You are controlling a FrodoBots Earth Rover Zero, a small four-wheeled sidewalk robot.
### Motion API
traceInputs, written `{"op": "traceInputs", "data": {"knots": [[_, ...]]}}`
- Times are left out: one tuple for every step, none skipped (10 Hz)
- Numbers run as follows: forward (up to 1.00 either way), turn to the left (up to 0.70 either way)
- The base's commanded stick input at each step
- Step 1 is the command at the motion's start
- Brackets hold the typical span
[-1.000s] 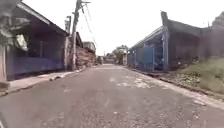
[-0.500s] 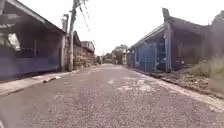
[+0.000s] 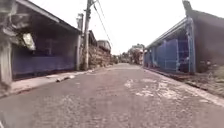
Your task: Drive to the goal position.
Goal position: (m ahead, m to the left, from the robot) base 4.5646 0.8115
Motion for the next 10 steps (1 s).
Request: {"op": "traceInputs", "data": {"knots": [[0.7,0.0],[0.7,0.0],[0.7,0.0],[0.7,0.0],[0.7,0.0],[0.7,0.0],[0.7,0.0],[0.7,0.0],[0.7,0.0],[0.7,0.0]]}}
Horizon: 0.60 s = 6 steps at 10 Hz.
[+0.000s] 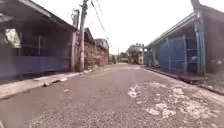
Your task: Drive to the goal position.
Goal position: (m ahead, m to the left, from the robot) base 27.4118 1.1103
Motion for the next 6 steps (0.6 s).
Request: {"op": "traceInputs", "data": {"knots": [[0.7,0.0],[0.7,0.0],[0.7,0.0],[0.7,0.0],[0.7,0.0],[0.7,0.0]]}}
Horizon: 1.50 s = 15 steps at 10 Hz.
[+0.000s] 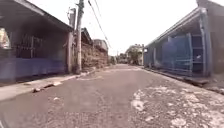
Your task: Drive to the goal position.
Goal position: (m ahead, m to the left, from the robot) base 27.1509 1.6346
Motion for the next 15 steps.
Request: {"op": "traceInputs", "data": {"knots": [[0.7,0.0],[0.7,0.0],[0.7,0.0],[0.7,0.0],[0.7,0.0],[0.7,0.0],[0.7,0.0],[0.7,0.0],[0.7,0.0],[0.7,0.0],[0.7,0.0],[0.7,0.0],[0.7,0.0],[0.7,0.0],[0.7,0.0]]}}
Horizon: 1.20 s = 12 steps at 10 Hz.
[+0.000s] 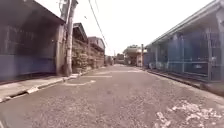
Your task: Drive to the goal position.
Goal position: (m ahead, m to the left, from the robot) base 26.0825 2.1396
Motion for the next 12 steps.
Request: {"op": "traceInputs", "data": {"knots": [[0.7,0.0],[0.7,0.0],[0.7,0.0],[0.7,0.0],[0.7,0.0],[0.7,0.0],[0.7,0.0],[0.7,0.0],[0.7,0.0],[0.7,0.0],[0.7,0.0],[0.7,0.0]]}}
